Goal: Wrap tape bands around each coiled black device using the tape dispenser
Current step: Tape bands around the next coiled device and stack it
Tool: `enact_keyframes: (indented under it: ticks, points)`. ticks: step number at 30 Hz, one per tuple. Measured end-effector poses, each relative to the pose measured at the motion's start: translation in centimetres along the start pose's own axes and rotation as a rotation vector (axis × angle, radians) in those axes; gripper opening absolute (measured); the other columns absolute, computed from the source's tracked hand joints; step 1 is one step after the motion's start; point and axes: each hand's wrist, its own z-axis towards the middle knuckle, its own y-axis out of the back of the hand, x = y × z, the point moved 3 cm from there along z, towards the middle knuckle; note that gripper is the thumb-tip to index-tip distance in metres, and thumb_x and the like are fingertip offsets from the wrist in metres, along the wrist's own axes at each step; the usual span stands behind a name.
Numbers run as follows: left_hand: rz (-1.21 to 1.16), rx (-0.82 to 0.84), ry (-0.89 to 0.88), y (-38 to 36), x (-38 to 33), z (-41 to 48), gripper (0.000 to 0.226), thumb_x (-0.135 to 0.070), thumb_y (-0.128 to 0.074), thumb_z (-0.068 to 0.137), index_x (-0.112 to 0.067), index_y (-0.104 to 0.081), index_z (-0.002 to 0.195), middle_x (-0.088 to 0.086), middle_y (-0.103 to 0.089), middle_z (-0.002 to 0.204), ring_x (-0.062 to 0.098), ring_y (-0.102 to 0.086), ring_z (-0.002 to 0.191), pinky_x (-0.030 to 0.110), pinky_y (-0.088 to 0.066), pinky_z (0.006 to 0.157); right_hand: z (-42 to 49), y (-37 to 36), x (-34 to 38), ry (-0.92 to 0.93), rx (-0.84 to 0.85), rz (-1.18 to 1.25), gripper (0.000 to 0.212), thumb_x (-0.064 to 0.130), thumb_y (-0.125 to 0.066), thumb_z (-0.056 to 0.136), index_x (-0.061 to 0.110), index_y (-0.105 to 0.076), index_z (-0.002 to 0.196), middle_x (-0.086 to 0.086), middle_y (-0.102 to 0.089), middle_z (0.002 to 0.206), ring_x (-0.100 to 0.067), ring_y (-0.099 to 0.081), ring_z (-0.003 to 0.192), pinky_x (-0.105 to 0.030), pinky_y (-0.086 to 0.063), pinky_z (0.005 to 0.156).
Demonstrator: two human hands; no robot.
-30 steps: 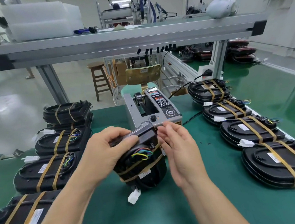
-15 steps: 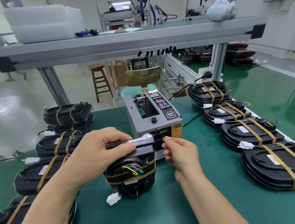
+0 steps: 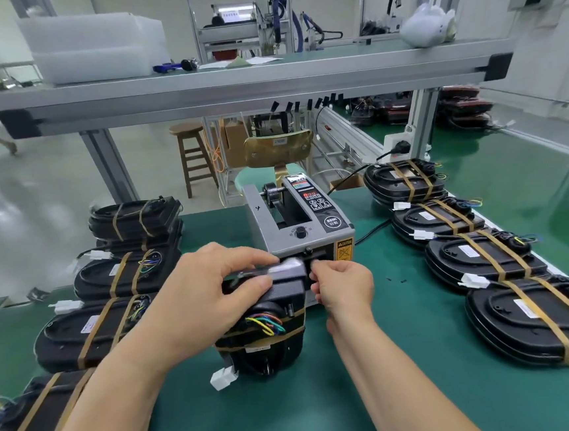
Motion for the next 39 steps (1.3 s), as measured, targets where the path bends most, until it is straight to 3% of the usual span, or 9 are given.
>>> enact_keyframes:
  ticks: [4, 8, 11, 14, 17, 21, 27, 32, 39]
  points:
    - [0.1, -0.067, -0.02, 0.3, 0.0, 0.1, 0.017, -0.016, -0.06, 0.092, -0.023, -0.074, 0.099, -0.015, -0.07, 0.092, 0.004, -0.061, 0.089, 0.024, -0.045, 0.086, -0.8, 0.5, -0.4, -0.038, 0.007, 0.158, 0.012, 0.009, -0.066, 0.087, 0.009, -0.065, 0.074, 0.008, -0.055, 0.045, -0.006, -0.048, 0.045, -0.022, -0.043, 0.05]
    - [0.225, -0.007, 0.0, -0.9, -0.3, -0.6, 0.044, -0.063, -0.048, 0.077, -0.03, -0.064, 0.101, -0.014, -0.064, 0.085, 0.011, -0.057, 0.085, 0.034, -0.041, 0.084, -3.3, 1.2, 0.0, -0.063, 0.107, 0.385, 0.019, 0.009, -0.067, 0.09, 0.012, -0.062, 0.072, 0.005, -0.059, 0.057, -0.003, -0.054, 0.045, -0.014, -0.042, 0.043]
    - [0.28, 0.083, 0.006, -0.7, 0.4, -0.5, 0.057, -0.064, -0.053, 0.072, -0.039, -0.054, 0.122, -0.018, -0.061, 0.099, 0.01, -0.055, 0.098, 0.039, -0.039, 0.096, -5.7, 1.3, 0.6, -0.027, 0.158, 0.41, 0.01, 0.011, -0.071, 0.087, 0.014, -0.068, 0.077, 0.011, -0.066, 0.062, 0.003, -0.062, 0.057, -0.008, -0.045, 0.049]
    - [0.139, -0.006, -0.031, -0.9, 0.5, -0.7, 0.045, -0.05, -0.066, 0.071, -0.028, -0.058, 0.11, -0.017, -0.063, 0.097, 0.012, -0.059, 0.095, 0.039, -0.046, 0.088, -7.1, 1.6, 1.0, -0.005, 0.178, 0.469, 0.003, 0.013, -0.074, 0.084, 0.012, -0.074, 0.087, 0.007, -0.073, 0.093, 0.004, -0.064, 0.081, -0.009, -0.047, 0.061]
    - [-0.213, -0.13, 0.051, -3.0, 0.0, -1.6, 0.04, -0.044, -0.07, 0.069, -0.023, -0.055, 0.1, -0.012, -0.064, 0.089, 0.011, -0.061, 0.087, 0.023, -0.048, 0.078, -7.9, 1.9, 1.6, 0.117, 0.156, 0.47, 0.02, 0.013, -0.073, 0.085, 0.02, -0.079, 0.067, 0.008, -0.063, 0.12, -0.003, -0.063, 0.103, -0.022, -0.047, 0.079]
    - [-0.527, -0.255, 0.124, -7.1, 0.5, -2.3, 0.038, -0.028, -0.075, 0.072, -0.021, -0.053, 0.102, -0.014, -0.067, 0.093, 0.006, -0.064, 0.086, 0.011, -0.046, 0.074, -7.9, 2.5, 2.2, 0.249, 0.089, 0.416, 0.016, 0.013, -0.076, 0.082, 0.013, -0.077, 0.066, 0.018, -0.063, 0.117, 0.002, -0.063, 0.104, -0.033, -0.05, 0.094]
    - [-0.801, -0.333, 0.133, -10.4, 1.0, -3.1, 0.054, -0.032, -0.073, 0.074, -0.036, -0.047, 0.121, -0.005, -0.066, 0.106, 0.017, -0.064, 0.104, 0.023, -0.05, 0.089, -8.0, 2.9, 1.6, 0.367, 0.029, 0.238, 0.012, 0.022, -0.08, 0.077, 0.026, -0.077, 0.067, 0.022, -0.062, 0.117, 0.0, -0.054, 0.122, -0.042, -0.043, 0.109]
    - [-0.905, -0.369, 0.116, -10.9, 0.6, -3.4, 0.039, -0.022, -0.074, 0.077, -0.033, -0.055, 0.109, -0.008, -0.068, 0.1, 0.006, -0.064, 0.092, 0.014, -0.05, 0.079, -8.3, 2.1, 0.2, 0.457, 0.044, 0.101, 0.012, 0.037, -0.071, 0.07, 0.026, -0.075, 0.068, 0.035, -0.057, 0.12, 0.006, -0.038, 0.136, -0.04, -0.033, 0.117]
    - [-0.931, -0.389, 0.142, -10.7, 0.8, -4.1, 0.037, -0.021, -0.074, 0.076, -0.034, -0.055, 0.104, -0.01, -0.067, 0.096, 0.006, -0.063, 0.09, 0.015, -0.049, 0.078, -8.5, 1.7, -1.0, 0.487, 0.078, 0.059, 0.008, 0.03, -0.075, 0.076, 0.029, -0.074, 0.069, 0.036, -0.056, 0.121, 0.013, -0.032, 0.135, -0.029, -0.027, 0.117]
